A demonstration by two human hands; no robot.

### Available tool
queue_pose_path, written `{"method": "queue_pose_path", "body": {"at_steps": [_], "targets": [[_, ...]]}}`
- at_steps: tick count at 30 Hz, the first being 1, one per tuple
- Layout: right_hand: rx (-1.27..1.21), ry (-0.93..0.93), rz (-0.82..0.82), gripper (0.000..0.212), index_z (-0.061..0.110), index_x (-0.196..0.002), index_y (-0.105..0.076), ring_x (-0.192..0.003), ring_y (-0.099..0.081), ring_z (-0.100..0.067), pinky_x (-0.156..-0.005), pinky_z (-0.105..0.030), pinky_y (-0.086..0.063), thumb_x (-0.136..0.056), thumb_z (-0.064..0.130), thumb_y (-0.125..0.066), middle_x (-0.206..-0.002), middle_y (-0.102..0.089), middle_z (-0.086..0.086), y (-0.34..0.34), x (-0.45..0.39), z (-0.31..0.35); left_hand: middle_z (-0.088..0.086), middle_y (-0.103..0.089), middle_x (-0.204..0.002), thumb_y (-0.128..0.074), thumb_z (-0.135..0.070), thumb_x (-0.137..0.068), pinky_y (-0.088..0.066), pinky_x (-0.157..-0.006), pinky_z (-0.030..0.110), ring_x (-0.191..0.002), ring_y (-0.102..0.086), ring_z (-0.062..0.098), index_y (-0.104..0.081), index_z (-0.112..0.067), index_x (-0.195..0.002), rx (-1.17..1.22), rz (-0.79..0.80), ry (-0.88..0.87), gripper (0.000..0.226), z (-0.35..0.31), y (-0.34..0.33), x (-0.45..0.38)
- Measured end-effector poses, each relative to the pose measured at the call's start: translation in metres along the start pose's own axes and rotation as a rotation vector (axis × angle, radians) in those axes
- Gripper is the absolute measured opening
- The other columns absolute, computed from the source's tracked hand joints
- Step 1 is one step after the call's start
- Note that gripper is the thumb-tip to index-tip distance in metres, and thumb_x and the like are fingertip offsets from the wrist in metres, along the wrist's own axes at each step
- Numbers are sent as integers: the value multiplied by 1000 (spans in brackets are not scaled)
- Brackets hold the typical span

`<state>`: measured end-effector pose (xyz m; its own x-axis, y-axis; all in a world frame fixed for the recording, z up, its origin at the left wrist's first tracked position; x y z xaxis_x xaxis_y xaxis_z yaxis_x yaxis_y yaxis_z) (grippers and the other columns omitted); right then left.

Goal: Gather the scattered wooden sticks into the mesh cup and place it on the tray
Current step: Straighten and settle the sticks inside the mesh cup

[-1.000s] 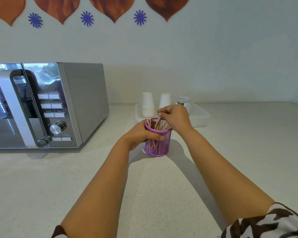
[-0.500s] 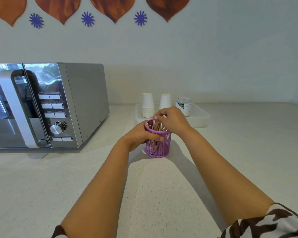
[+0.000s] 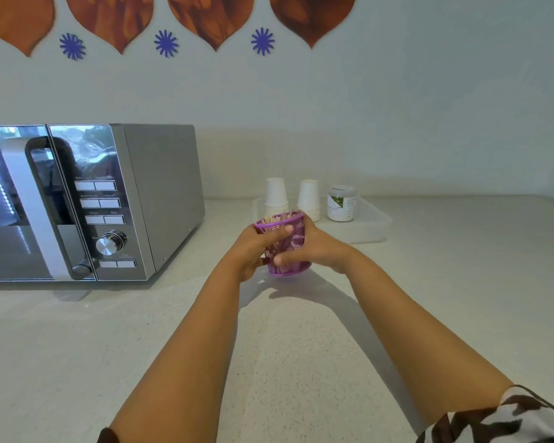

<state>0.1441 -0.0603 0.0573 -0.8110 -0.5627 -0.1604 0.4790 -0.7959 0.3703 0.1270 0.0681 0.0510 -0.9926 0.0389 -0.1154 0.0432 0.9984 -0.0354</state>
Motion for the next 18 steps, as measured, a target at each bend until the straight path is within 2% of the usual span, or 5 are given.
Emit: {"method": "queue_pose_path", "body": {"at_steps": [3, 5, 8, 11, 18], "targets": [[63, -28, -317, 82, 12, -130, -42, -111, -62, -23, -97, -40, -51, -62, 19, -86, -122, -61, -7, -2, -7, -12, 7, -66, -117, -71, -25, -80, -47, -94, 37, -111, -60, 24, -57, -16, -121, -3, 64, 32, 44, 1, -2, 0], [62, -79, -442, 80, 14, -129, -47, -111, -61, -23, -97, -41, -51, -61, 30, -86, -121, -63, -5, 3, -9, -19, 7, -59, -128, -71, -28, -79, -36, -104, 40, -123, -51, 24, -50, -11, -131, -8, 72, 43, 58, 1, 0, -2], [54, -100, -432, 84, 17, -129, -45, -110, -60, -21, -93, -34, -51, -58, 31, -87, -119, -61, 1, 7, -11, -22, 6, -55, -132, -73, -29, -76, -27, -110, 45, -129, -45, 25, -48, -10, -131, -13, 46, 34, 63, 0, 6, -5], [43, -105, -478, 87, 16, -130, -43, -111, -60, -22, -96, -39, -51, -56, 32, -88, -121, -61, -1, 8, -10, -23, 7, -48, -138, -73, -25, -78, -26, -111, 45, -129, -41, 22, -32, -5, -143, 11, 25, 23, 80, 2, 9, -7], [86, -96, -490, 89, 17, -130, -42, -113, -58, -22, -96, -36, -49, -55, 34, -88, -123, -60, -1, 10, -9, -22, 11, -36, -150, -76, -29, -73, -27, -112, 46, -136, -36, 28, -20, -3, -147, -15, 31, 37, 97, 3, 10, -5]]}}
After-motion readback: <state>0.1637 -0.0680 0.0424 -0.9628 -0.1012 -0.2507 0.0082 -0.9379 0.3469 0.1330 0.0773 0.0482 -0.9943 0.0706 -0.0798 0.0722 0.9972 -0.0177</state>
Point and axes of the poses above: each hand's wrist, its own x-axis away from the middle knuckle, its own y-axis out of the back of the hand, z = x × y, the point moved 3 cm from there along -x, towards the middle knuckle
